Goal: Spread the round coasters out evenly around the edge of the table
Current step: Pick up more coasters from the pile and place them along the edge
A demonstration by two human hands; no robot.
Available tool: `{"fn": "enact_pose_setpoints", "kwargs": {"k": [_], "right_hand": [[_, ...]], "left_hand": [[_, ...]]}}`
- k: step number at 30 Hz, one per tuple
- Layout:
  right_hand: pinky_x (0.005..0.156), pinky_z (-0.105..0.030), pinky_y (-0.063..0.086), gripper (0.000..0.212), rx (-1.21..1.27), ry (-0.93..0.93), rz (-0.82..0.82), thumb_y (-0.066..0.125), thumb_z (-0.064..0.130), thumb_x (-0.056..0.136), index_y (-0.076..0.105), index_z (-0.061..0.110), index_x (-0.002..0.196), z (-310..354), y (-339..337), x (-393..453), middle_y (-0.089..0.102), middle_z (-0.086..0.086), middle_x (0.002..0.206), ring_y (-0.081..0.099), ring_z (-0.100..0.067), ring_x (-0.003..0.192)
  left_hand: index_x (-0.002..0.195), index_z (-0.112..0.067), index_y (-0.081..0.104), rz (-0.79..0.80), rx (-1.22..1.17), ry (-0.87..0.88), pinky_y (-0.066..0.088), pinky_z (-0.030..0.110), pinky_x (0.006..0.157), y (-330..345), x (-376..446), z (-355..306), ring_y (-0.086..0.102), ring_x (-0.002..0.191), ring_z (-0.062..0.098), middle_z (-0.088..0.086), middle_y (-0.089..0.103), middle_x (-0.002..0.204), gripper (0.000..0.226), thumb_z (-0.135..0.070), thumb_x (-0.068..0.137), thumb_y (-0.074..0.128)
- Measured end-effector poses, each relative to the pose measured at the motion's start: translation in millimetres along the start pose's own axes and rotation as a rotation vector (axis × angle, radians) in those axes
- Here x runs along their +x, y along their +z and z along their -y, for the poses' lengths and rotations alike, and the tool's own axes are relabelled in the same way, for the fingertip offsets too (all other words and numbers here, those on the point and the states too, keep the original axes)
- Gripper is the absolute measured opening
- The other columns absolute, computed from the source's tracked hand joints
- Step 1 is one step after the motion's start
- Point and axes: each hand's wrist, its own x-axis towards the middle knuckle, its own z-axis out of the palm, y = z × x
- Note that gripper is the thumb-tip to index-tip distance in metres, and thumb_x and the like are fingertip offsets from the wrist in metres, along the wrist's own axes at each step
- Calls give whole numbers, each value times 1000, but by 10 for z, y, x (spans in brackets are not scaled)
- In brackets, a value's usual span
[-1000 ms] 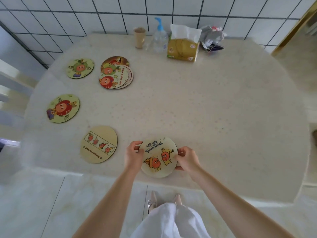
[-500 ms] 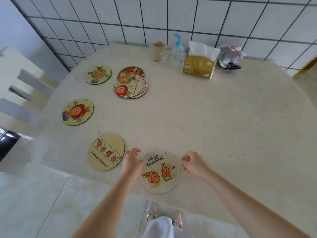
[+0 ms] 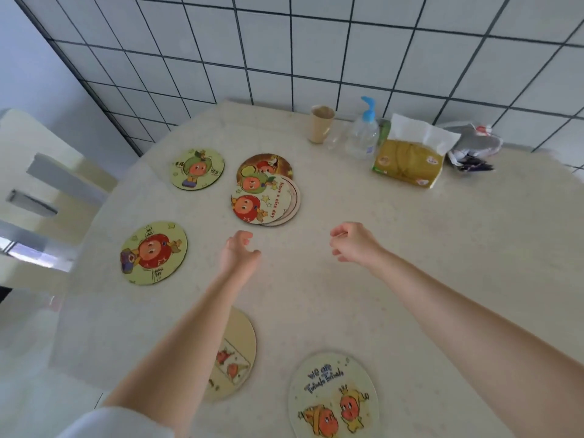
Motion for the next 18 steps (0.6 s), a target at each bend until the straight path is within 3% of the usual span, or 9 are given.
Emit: {"fn": "enact_pose_setpoints", "kwargs": {"k": [2,7,8,11,15,18], "right_hand": [[85,-46,58,25,26,33,-12,55,8,84,61,9,109,274,68,296,66,-12,93,71,-33,95],[89,-46,57,38,77,107,-8,55,10,87,53,4,125,751,295,959,59,-14,109,68,-33,100],[89,-46,57,39,80,122,-7,56,10,87,53,5,125,809,343,1049,59,-14,114,68,-32,100],[88,-44,58,37,75,160,-2,57,8,88,52,6,125,943,490,1296,59,-13,115,66,-29,101],[88,-44,58,27,69,193,10,53,3,87,55,7,114,1029,623,1435,61,-9,93,67,-29,101],[86,-43,59,31,127,242,-7,54,4,87,54,6,118,1066,689,1481,63,-13,103,67,-26,92]], "left_hand": [[131,-16,50,-2,11,12,46,28,73,-86,364,-105,57,109,26,8,55,131,49,-10,83,60],[131,-14,46,-54,-6,-59,51,40,86,-178,1176,-252,54,112,30,14,51,132,53,-14,81,63],[134,-15,44,-66,-25,-83,51,40,84,-181,1283,-255,53,114,29,13,48,135,56,-15,81,64],[139,-16,38,-77,-111,-149,42,22,63,-168,1549,-244,53,107,24,12,45,140,63,-11,82,65],[138,-13,40,-75,-284,-261,40,29,77,-155,1707,-227,52,118,27,13,50,137,61,-8,82,64],[135,-8,45,-73,-361,-318,42,31,81,-164,1720,-223,54,116,28,13,53,133,58,-8,80,66]]}}
